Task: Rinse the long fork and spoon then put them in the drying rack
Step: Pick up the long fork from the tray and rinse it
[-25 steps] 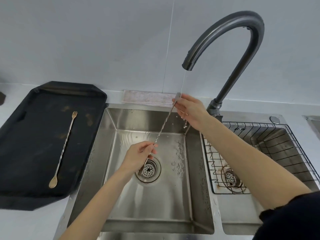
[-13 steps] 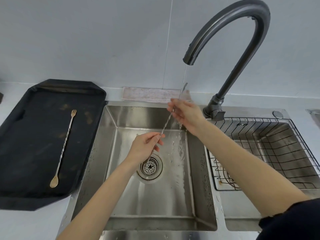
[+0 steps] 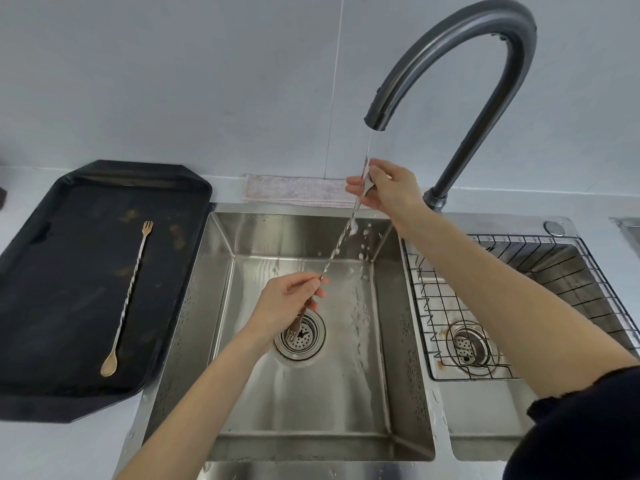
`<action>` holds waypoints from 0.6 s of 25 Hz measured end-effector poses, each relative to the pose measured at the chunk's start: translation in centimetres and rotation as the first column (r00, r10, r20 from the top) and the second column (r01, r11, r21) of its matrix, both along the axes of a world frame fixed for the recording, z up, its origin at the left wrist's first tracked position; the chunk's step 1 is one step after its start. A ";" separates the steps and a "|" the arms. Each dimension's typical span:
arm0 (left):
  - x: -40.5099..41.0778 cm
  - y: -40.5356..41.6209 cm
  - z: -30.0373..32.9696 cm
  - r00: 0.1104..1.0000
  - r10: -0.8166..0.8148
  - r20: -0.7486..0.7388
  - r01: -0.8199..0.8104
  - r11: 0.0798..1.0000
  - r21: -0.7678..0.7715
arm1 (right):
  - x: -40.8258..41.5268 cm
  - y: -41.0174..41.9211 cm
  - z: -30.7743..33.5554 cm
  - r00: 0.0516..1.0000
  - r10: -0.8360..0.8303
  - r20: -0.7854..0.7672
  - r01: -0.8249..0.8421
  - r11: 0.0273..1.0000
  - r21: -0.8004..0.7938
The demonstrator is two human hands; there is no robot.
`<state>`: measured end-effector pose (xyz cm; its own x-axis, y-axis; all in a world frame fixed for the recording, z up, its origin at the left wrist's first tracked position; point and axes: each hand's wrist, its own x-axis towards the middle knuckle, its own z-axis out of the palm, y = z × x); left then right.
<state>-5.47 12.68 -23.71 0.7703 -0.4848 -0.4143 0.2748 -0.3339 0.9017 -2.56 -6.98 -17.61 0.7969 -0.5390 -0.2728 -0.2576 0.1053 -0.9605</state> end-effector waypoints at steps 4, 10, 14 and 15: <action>0.5 0.2 2.2 0.999 -0.051 -0.005 0.050 0.992 -0.112 | -0.5 0.6 -2.5 0.991 0.094 -0.096 -0.117 0.956 -0.268; 1.7 -0.5 3.7 0.987 -0.154 -0.055 0.142 0.974 -0.177 | -3.1 1.1 -6.2 0.939 0.185 -0.289 -0.271 0.916 -0.295; 2.1 -2.2 4.7 0.993 -0.106 -0.056 0.090 0.968 -0.234 | -5.6 2.1 -7.8 0.847 0.306 -0.435 -0.493 0.758 -0.427; 2.3 -2.8 4.9 0.994 -0.103 -0.038 0.092 0.969 -0.229 | -6.2 2.5 -8.2 0.837 0.313 -0.449 -0.509 0.746 -0.430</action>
